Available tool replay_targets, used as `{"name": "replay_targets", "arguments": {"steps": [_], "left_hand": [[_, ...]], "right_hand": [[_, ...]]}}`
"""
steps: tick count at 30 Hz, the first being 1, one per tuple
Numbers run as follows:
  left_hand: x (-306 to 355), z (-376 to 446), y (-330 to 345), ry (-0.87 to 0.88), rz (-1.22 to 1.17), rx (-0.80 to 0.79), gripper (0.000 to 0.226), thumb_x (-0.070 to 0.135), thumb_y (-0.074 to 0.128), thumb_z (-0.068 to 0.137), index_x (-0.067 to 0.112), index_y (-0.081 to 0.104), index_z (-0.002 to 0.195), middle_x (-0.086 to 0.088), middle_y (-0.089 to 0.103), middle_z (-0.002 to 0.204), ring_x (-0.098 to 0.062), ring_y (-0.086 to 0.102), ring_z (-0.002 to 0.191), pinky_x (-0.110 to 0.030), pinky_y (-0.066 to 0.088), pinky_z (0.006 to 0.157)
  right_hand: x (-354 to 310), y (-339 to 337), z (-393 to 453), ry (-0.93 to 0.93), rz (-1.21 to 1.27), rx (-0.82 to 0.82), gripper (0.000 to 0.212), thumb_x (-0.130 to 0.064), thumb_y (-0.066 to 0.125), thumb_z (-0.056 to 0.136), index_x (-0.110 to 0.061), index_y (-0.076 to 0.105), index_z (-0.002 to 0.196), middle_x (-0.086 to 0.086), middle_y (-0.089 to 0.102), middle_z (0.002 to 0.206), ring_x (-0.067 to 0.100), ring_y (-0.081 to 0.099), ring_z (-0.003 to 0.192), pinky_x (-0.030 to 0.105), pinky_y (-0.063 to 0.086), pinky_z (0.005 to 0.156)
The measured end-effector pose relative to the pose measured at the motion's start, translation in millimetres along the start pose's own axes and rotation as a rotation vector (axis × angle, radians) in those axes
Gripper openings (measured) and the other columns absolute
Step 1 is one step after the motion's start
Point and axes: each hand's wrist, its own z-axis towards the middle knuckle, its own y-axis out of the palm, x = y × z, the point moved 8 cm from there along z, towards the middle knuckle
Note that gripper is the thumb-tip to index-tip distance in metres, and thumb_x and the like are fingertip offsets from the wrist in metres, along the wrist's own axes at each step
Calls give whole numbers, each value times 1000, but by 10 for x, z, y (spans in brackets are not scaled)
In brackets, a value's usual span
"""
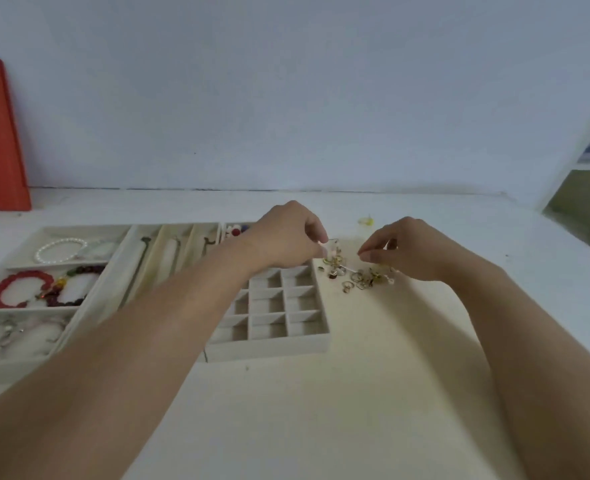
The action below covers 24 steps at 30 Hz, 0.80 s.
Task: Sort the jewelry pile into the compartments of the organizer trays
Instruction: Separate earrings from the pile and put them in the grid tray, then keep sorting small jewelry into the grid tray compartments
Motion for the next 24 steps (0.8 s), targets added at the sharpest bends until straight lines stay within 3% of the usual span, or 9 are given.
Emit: {"name": "replay_targets", "arguments": {"steps": [5, 12, 14, 18, 21, 24], "left_hand": [[228, 147, 377, -18, 221, -138, 27, 33, 81, 81, 28, 74, 107, 8, 65, 117, -14, 60, 107, -25, 44, 81], [263, 234, 475, 13, 308, -114, 11, 29, 78, 84, 29, 76, 94, 9, 70, 107, -14, 61, 103, -26, 43, 80], [269, 226, 479, 15, 300, -109, 5, 28, 79, 84, 28, 77, 88, 9, 71, 103, -13, 61, 99, -26, 43, 78], [279, 220, 480, 10, 259, -104, 7, 21, 77, 82, 27, 76, 80, 11, 69, 88, -10, 62, 87, -22, 45, 66], [307, 231, 425, 13, 162, -75, 12, 21, 75, 85, 26, 73, 74, 14, 65, 67, -2, 59, 67, -20, 39, 54], [358, 262, 346, 35, 66, -15, 10, 31, 72, 90, 24, 71, 82, 13, 66, 81, -6, 61, 80, -23, 43, 65]], "right_hand": [[113, 14, -50, -12, 10, -79, 13, -26, 74, 89, -38, 78, 94, -17, 67, 81, 4, 62, 77, 17, 40, 64], [154, 90, -42, 16, -23, -138, 21, -25, 77, 86, -39, 73, 102, -16, 67, 92, 3, 62, 84, 20, 45, 72], [127, 109, -41, 3, -5, -134, 24, -19, 77, 86, -36, 74, 103, -14, 68, 92, 1, 64, 79, 21, 46, 69], [114, 85, -58, -12, 86, -113, 18, -16, 76, 87, -29, 76, 98, -13, 72, 78, -5, 61, 57, 14, 44, 59], [113, 42, -64, -3, 90, -69, 8, -23, 75, 89, -30, 76, 93, -17, 69, 68, -4, 60, 58, 13, 41, 56], [171, -99, -52, 21, 53, 58, 9, -24, 71, 92, -31, 77, 92, -13, 69, 86, -1, 59, 70, 17, 39, 62]]}}
